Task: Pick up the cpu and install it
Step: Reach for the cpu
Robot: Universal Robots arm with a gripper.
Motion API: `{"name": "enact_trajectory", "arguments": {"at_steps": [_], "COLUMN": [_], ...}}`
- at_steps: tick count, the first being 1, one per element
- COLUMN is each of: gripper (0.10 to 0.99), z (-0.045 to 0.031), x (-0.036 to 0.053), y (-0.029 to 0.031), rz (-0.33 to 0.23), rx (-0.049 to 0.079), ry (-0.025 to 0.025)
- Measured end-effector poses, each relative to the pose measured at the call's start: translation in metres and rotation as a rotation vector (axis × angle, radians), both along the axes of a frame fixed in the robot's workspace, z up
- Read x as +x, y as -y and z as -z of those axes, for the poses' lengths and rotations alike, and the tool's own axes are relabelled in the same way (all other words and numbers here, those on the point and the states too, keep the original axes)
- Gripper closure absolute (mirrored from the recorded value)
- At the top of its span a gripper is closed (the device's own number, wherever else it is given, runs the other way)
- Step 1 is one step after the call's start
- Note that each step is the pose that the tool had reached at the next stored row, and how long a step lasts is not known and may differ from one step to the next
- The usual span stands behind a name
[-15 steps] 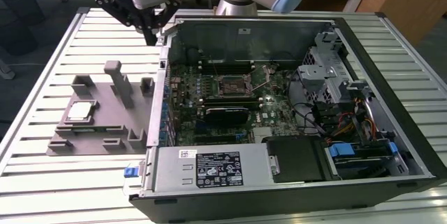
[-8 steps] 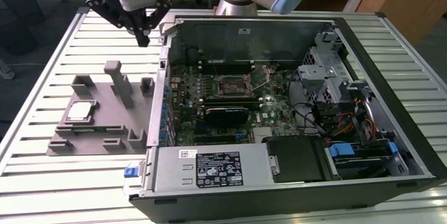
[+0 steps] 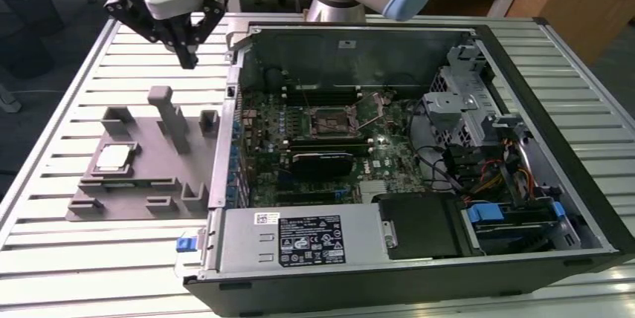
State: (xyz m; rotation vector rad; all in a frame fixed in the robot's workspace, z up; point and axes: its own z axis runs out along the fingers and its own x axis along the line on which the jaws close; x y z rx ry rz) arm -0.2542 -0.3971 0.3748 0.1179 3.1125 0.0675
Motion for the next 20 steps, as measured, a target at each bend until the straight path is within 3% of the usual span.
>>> {"name": "enact_trajectory", "arguments": {"at_steps": [12,20], "gripper": [0.98,0.98], "z": [0.008,0.0178], "x": [-0.0293,-0.0499], "y": [0.0,0.0], "rz": [0.0,0.0], "rx": [0.0,0.0], "ry": [0.0,0.0001]}}
